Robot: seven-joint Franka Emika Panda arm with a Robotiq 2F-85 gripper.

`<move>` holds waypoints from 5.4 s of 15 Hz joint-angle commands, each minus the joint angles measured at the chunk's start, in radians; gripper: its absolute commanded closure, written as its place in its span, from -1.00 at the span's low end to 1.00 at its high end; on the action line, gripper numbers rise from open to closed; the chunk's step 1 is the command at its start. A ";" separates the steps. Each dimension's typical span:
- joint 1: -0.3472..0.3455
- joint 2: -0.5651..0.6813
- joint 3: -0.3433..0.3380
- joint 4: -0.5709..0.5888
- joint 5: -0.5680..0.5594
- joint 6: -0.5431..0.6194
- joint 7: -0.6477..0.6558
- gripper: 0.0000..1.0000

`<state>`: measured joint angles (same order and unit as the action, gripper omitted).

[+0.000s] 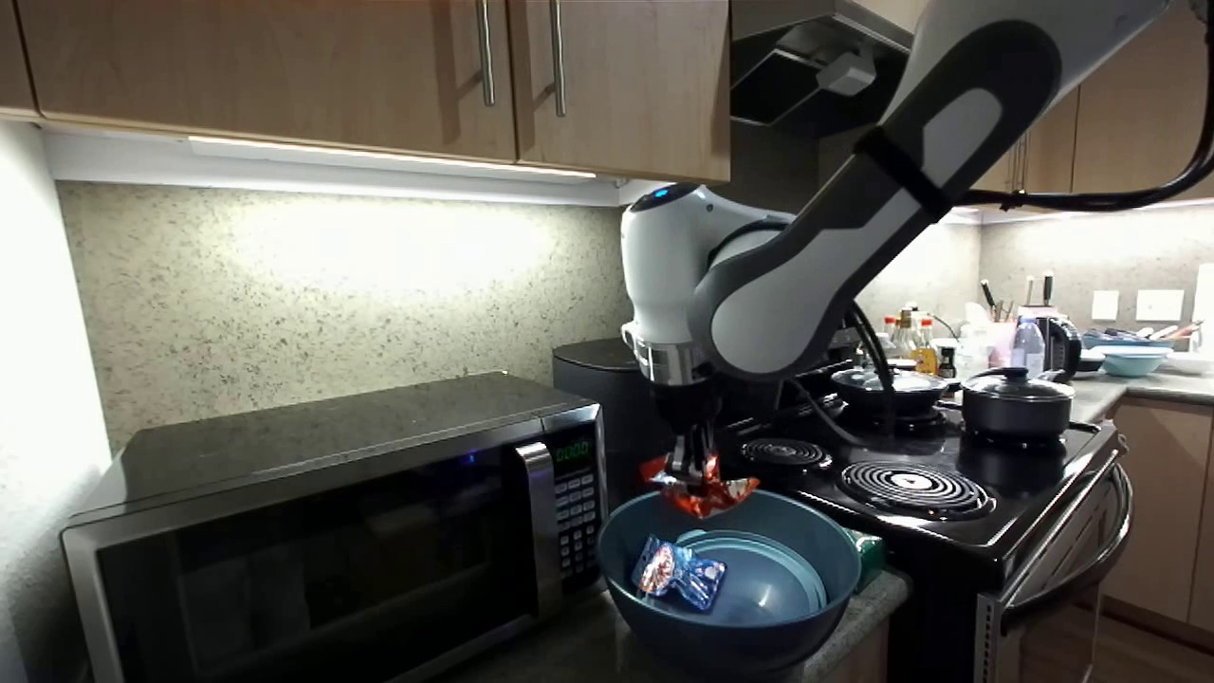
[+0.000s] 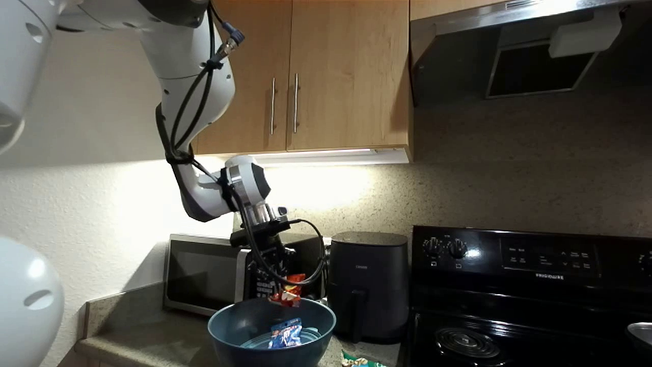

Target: Remove the green, red and blue sachets from the bowl, respectively

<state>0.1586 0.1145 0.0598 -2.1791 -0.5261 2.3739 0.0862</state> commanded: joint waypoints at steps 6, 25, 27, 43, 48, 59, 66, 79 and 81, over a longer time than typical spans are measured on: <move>-0.033 -0.082 -0.005 -0.057 -0.091 -0.146 0.177 0.89; -0.155 0.031 -0.116 -0.059 -0.110 -0.135 0.125 0.97; -0.163 0.069 -0.127 -0.047 -0.114 -0.127 0.137 0.97; -0.146 0.282 -0.226 0.127 -0.110 -0.044 0.304 0.00; -0.110 0.267 -0.244 0.138 -0.146 -0.069 0.378 -0.65; 0.005 0.100 -0.171 0.131 -0.205 -0.198 0.535 -1.00; 0.033 0.120 -0.050 0.137 -0.185 -0.176 0.463 -1.00; 0.003 0.223 0.027 0.125 0.208 -0.077 0.062 -1.00; 0.013 0.244 0.001 0.129 0.174 -0.072 0.079 -1.00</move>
<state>0.1813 0.3379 0.0738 -2.0492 -0.3599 2.2942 0.2037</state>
